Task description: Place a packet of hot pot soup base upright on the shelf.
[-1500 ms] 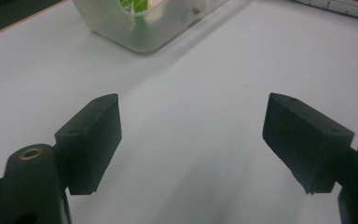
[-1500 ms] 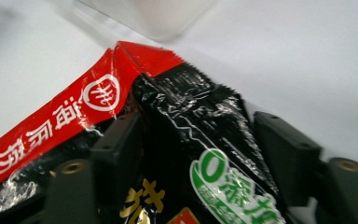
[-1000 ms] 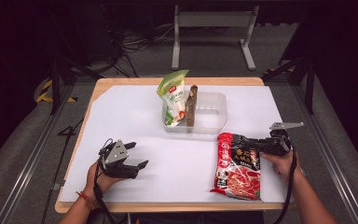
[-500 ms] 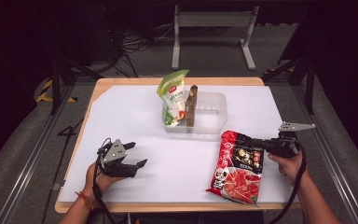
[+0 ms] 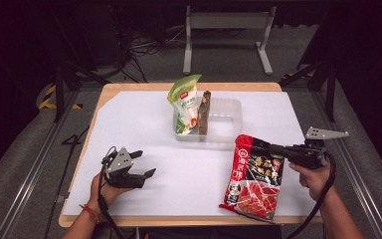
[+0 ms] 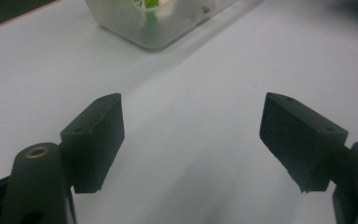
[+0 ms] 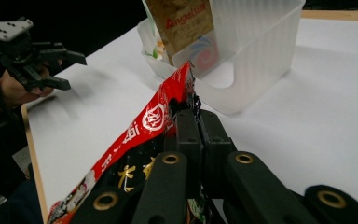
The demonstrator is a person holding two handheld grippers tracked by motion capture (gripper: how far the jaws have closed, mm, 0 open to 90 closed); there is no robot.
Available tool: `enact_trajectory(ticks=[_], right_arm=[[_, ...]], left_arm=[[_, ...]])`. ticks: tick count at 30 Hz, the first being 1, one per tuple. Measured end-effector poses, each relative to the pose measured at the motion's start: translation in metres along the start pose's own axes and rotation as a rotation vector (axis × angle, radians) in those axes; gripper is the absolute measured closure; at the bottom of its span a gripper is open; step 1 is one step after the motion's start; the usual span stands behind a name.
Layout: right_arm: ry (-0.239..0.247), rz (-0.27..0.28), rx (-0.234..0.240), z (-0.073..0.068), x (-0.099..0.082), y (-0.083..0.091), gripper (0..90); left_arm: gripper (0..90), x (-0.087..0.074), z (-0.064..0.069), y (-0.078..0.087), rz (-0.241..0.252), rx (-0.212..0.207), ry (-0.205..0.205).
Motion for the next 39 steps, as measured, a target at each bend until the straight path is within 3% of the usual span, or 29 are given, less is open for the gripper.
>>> enact_trajectory(ticks=[7,13,20,32,39], right_arm=[[0.021,0.05,-0.016,-0.011,0.012,0.009,88.9],[0.021,0.101,-0.038,-0.012,0.022,0.019,89.0],[0.058,0.127,-0.041,-0.025,0.035,0.027,89.1],[0.081,0.173,-0.094,-0.035,0.046,0.041,89.3],[0.098,0.196,-0.099,-0.041,0.053,0.049,89.4]], left_arm=[[22.7,0.001,0.001,0.001,0.002,0.006,-0.009],[22.7,0.001,0.001,0.001,0.007,0.003,-0.006],[22.7,0.001,0.001,0.002,0.011,0.004,-0.006],[22.7,0.001,0.0,0.003,0.011,0.005,-0.002],[22.7,0.002,0.001,0.003,0.015,0.006,-0.007]])
Point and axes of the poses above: each handheld gripper's, and its own axes: y roughly backward along the jaws, x roughly out of its top, z roughly to its right, the point moved 9 cm from there along -y, roughly forward along the jaws, and after that the axes turned 15 degrees about -z, right-handed, at the moved point
